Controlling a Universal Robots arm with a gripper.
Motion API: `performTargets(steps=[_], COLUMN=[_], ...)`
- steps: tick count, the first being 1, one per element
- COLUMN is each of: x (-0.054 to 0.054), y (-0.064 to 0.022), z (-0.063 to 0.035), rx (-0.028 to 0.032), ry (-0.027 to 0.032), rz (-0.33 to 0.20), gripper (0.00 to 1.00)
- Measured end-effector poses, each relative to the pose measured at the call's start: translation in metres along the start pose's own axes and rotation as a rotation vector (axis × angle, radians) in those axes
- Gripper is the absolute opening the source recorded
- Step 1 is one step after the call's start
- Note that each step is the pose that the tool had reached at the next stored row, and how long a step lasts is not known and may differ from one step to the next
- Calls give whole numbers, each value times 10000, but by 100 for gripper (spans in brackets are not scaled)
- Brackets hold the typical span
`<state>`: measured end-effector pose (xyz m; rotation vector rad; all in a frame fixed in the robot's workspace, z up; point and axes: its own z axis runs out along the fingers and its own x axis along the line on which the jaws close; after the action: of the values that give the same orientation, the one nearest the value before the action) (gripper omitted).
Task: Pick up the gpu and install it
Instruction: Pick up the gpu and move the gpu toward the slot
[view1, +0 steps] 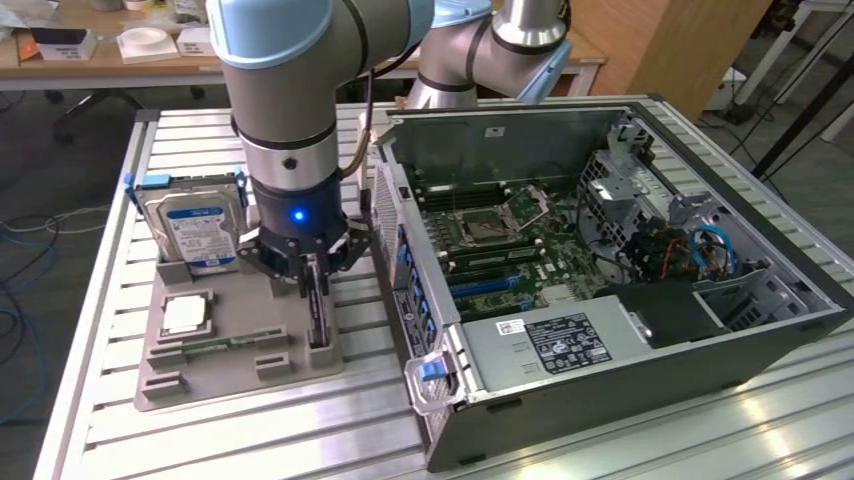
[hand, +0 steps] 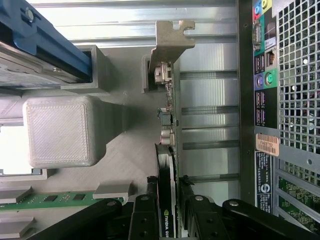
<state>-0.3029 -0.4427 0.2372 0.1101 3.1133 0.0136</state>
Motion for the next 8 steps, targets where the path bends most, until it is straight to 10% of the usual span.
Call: performTargets(steps=[8], x=[0], y=[0], z=[0], rx=[1], ry=[0], rz=[0], gripper=[26])
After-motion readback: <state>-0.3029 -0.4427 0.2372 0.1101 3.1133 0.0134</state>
